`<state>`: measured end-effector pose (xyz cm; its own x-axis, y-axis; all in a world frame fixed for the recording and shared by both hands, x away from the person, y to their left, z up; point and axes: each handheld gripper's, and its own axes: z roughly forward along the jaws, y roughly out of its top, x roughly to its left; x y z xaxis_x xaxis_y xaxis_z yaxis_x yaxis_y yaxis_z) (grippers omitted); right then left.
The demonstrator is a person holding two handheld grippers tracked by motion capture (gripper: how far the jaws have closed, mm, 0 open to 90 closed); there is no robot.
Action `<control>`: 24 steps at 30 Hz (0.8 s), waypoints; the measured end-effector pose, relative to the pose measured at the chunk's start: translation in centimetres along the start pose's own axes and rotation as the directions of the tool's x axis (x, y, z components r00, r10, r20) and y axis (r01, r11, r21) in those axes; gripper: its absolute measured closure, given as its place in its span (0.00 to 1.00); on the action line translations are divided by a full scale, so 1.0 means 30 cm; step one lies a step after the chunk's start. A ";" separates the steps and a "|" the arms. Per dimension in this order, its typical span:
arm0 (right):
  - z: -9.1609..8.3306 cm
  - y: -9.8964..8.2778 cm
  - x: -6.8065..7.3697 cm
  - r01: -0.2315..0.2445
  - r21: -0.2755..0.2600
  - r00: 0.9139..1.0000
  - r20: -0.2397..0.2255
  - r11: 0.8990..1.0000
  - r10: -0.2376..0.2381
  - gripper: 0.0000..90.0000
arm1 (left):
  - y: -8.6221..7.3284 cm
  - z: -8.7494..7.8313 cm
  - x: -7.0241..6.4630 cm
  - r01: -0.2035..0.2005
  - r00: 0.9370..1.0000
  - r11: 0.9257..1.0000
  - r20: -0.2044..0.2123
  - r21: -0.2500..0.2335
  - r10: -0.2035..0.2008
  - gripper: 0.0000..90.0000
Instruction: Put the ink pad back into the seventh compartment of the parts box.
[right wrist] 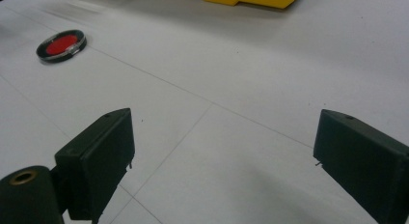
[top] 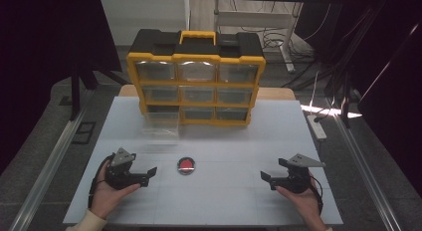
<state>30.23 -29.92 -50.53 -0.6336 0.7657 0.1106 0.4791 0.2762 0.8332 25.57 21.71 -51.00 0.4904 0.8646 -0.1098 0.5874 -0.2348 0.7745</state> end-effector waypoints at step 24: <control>-0.003 0.002 -0.002 0.008 0.000 1.000 0.001 1.000 -0.008 0.09 | 0.061 -0.041 -0.022 -0.042 0.999 0.999 0.022 0.002 0.042 0.08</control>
<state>30.22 -30.00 -50.44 -0.6367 0.7642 0.1031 0.4742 0.2827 0.8338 25.53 21.26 -48.74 0.5287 0.8439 -0.0909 0.5675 -0.2718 0.7772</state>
